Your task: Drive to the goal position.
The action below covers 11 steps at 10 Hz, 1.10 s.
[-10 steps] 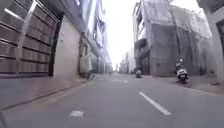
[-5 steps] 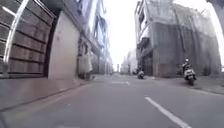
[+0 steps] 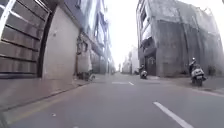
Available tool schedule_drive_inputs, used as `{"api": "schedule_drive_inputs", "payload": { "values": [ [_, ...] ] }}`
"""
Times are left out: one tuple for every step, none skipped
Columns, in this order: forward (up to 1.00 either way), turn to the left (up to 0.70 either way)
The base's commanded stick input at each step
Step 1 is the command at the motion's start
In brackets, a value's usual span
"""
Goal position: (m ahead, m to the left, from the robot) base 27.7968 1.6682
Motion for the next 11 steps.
{"api": "schedule_drive_inputs", "payload": {
  "values": [
    [1.0, 0.0],
    [1.0, 0.0],
    [1.0, 0.0],
    [1.0, 0.0],
    [1.0, 0.0],
    [1.0, 0.0],
    [1.0, 0.0],
    [1.0, 0.0],
    [1.0, 0.0],
    [1.0, 0.0],
    [1.0, -0.19]
  ]
}}
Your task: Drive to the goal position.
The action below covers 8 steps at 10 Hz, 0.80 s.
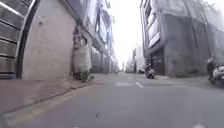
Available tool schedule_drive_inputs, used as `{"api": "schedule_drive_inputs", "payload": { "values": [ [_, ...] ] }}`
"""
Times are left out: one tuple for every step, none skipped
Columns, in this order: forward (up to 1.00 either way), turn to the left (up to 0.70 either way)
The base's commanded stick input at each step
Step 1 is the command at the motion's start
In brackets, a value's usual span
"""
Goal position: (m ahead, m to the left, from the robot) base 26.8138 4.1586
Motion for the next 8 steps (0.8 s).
{"api": "schedule_drive_inputs", "payload": {
  "values": [
    [1.0, -0.4],
    [1.0, -0.4],
    [1.0, -0.4],
    [1.0, -0.4],
    [1.0, -0.4],
    [1.0, -0.4],
    [1.0, -0.23],
    [1.0, 0.0]
  ]
}}
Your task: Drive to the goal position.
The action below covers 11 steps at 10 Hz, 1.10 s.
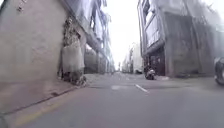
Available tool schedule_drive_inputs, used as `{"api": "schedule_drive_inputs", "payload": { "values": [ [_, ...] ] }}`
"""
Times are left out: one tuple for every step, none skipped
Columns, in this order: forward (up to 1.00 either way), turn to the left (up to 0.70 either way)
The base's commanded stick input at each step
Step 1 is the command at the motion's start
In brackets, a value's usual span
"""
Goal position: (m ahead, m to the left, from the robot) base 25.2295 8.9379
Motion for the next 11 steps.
{"api": "schedule_drive_inputs", "payload": {
  "values": [
    [1.0, 0.0],
    [1.0, 0.0],
    [1.0, 0.0],
    [1.0, 0.0],
    [1.0, 0.0],
    [1.0, 0.0],
    [1.0, 0.0],
    [1.0, 0.0],
    [1.0, 0.0],
    [1.0, 0.0],
    [1.0, 0.0]
  ]
}}
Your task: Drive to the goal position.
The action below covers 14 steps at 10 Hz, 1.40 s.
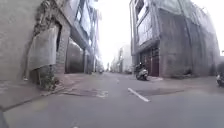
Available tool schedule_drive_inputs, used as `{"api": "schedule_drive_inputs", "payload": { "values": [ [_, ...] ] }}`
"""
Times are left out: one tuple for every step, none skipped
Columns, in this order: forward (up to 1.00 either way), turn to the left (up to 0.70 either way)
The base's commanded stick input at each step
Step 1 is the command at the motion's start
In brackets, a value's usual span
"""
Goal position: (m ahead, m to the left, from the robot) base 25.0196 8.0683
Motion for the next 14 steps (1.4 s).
{"api": "schedule_drive_inputs", "payload": {
  "values": [
    [1.0, 0.0],
    [1.0, 0.0],
    [1.0, 0.0],
    [1.0, 0.0],
    [1.0, 0.0],
    [1.0, 0.0],
    [1.0, 0.0],
    [1.0, 0.0],
    [1.0, 0.0],
    [1.0, 0.0],
    [1.0, 0.0],
    [1.0, 0.0],
    [1.0, 0.0],
    [1.0, 0.0]
  ]
}}
